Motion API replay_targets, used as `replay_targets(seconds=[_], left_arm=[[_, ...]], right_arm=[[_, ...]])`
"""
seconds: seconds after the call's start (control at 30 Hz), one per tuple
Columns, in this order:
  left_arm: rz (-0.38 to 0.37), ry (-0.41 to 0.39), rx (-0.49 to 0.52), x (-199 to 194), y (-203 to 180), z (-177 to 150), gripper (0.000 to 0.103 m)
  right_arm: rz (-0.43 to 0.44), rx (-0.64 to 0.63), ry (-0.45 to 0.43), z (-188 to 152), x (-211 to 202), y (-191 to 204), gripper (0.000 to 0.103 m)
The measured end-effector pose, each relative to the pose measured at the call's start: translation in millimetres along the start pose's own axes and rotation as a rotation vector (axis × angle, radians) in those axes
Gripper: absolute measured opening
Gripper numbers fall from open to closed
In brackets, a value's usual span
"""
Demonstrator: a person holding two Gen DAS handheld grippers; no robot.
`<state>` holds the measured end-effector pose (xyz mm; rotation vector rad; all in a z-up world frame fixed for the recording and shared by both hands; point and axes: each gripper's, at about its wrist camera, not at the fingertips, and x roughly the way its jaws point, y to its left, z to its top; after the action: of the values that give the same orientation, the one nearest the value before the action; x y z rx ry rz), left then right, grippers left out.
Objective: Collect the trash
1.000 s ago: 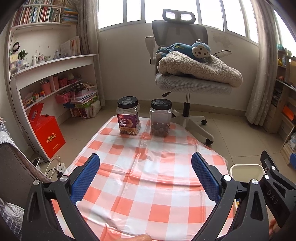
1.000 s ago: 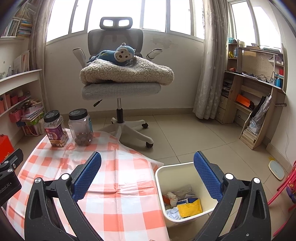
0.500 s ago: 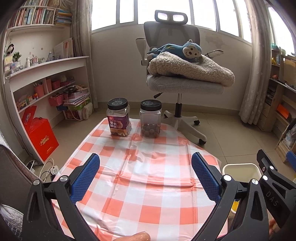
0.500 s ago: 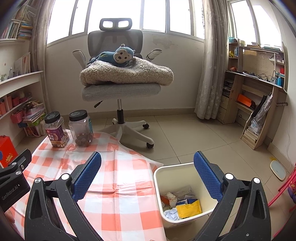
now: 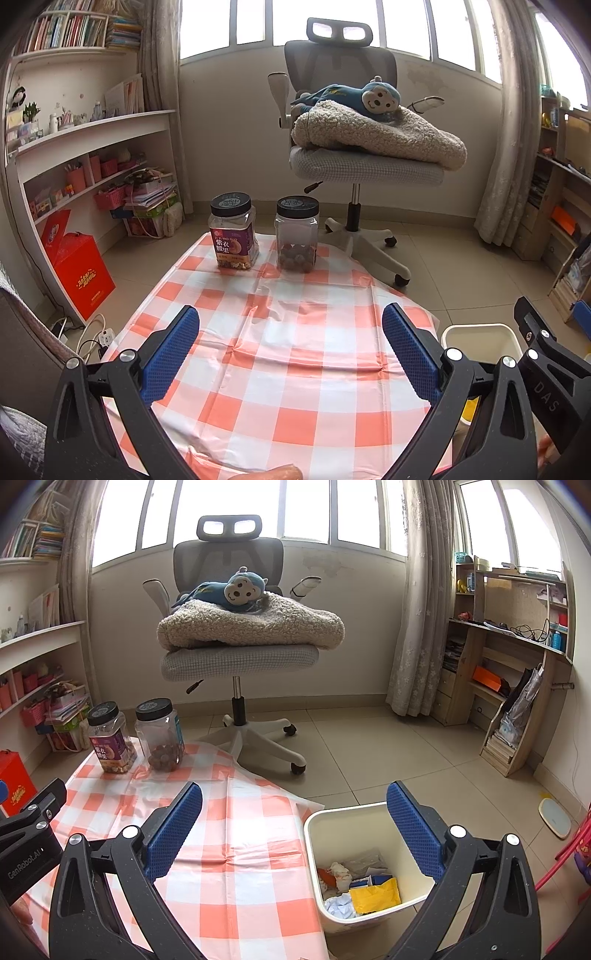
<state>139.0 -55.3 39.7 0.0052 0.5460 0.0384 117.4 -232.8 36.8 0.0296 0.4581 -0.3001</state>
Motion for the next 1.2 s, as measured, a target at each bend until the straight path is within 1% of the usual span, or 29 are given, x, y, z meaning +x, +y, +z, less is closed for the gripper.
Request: replay_targets(seconds=[0.97, 1.2], left_arm=[[0.004, 0.012, -0.006, 3.1, -2.3, -2.3, 0.097], [-0.017, 0.01, -0.001, 3.4, -3.5, -2.0, 0.096]], right_arm=[[0.007, -0.004, 0.007, -2.8, 2.7, -2.5, 0.096], [0.015, -0.003, 0.012, -4.9, 3.7, -1.4, 0.096]])
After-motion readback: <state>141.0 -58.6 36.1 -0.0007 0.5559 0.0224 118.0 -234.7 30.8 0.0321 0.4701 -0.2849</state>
